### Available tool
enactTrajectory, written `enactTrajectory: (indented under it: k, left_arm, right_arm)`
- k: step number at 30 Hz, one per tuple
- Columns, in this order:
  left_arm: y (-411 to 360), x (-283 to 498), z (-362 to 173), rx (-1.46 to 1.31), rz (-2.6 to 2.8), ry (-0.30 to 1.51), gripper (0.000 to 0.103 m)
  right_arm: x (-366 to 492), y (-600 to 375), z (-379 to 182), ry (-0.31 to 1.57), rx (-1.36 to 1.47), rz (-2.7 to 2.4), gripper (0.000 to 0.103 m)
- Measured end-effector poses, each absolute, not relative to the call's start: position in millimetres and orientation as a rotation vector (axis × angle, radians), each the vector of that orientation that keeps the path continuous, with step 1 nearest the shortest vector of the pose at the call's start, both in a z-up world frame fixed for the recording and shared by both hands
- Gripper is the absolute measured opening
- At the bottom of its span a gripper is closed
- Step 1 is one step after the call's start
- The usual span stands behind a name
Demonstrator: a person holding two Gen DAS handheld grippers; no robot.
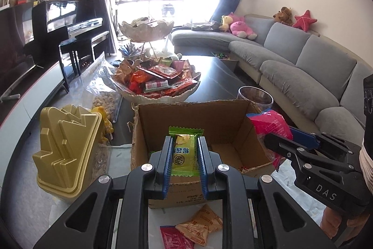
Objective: Organize snacks
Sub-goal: 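Lift both packets into the cardboard box and open both tools, then move both tools back toward the remaining snacks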
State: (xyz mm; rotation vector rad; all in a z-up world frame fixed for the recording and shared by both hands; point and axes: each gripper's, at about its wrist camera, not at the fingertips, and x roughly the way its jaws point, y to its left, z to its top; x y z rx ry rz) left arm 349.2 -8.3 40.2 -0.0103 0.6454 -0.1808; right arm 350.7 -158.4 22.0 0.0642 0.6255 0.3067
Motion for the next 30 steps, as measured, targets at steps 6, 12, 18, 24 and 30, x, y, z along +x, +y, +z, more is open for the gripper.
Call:
enactTrajectory:
  k: [6, 12, 18, 24, 30]
  left_arm:
    - [-9.1, 364.5, 37.2, -0.022, -0.133, 0.637, 0.060]
    - [-14.0, 341.3, 41.2, 0.029, -0.114, 0.617, 0.066]
    - [-21.0, 311.7, 40.9, 0.066, -0.118, 0.625, 0.068]
    - [-19.2, 293.7, 39.6, 0.074, -0.118, 0.645, 0.068]
    - [-12.6, 278.2, 39.9, 0.083, -0.108, 0.658, 0.068]
  right_arm:
    - [372.2, -157.6, 14.4, 0.641, 0.058, 0.291, 0.038]
    - [369.0, -173.2, 15.8, 0.610, 0.099, 0.225, 0.061]
    - [340.3, -174.2, 16.0, 0.610, 0.072, 0.249, 0.061]
    - [317.5, -168.6, 9.6, 0.637, 0.047, 0.277, 0.061]
    - [305.1, -165.4, 5.7, 0.668, 0.031, 0.277, 0.061]
